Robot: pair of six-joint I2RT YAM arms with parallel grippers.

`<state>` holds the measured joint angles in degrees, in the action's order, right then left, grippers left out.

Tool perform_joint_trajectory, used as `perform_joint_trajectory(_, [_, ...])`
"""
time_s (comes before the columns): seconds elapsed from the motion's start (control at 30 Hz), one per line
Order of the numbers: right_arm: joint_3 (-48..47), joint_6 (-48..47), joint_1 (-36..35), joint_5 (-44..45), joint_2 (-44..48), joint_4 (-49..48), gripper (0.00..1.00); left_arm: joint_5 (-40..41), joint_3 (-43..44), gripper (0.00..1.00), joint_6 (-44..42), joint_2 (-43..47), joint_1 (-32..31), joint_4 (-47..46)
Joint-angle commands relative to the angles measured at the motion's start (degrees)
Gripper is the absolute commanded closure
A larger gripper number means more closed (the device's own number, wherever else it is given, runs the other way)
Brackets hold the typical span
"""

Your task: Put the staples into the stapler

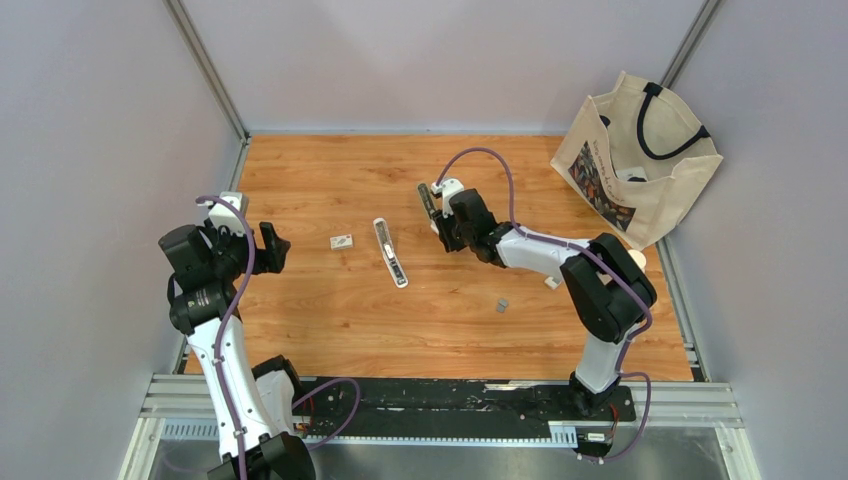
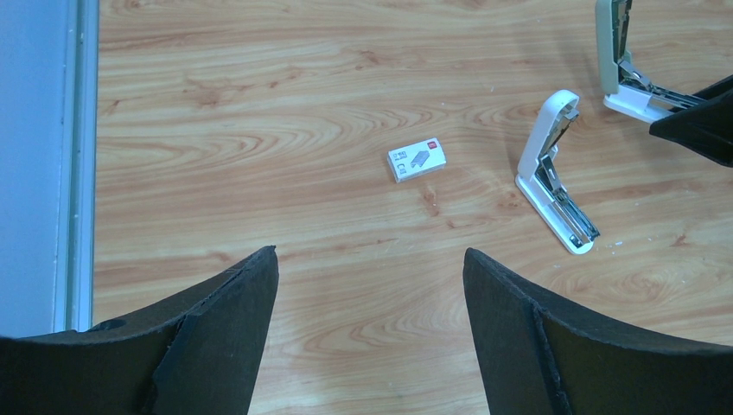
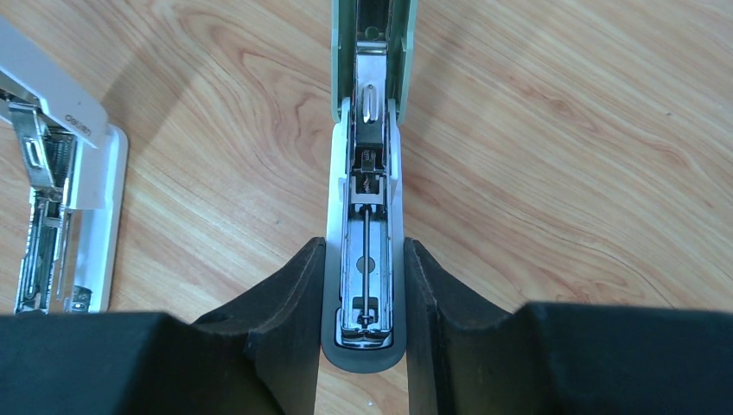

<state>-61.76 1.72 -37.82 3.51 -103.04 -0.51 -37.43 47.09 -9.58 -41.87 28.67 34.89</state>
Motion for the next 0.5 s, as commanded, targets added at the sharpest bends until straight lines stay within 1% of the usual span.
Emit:
perform_joint_trajectory(0.0, [-0.47, 0.39, -0.76, 2.29, -0.75, -1.42, 1.0, -0.72, 0.2, 0.14, -1.4, 1.17, 0.6, -1.58])
perform_joint_trajectory(0.47, [-0.82, 1.18, -2.17, 3.09, -2.07, 0.25, 1.0, -0.45, 0.19, 0.14, -1.49, 1.7, 0.6, -1.58])
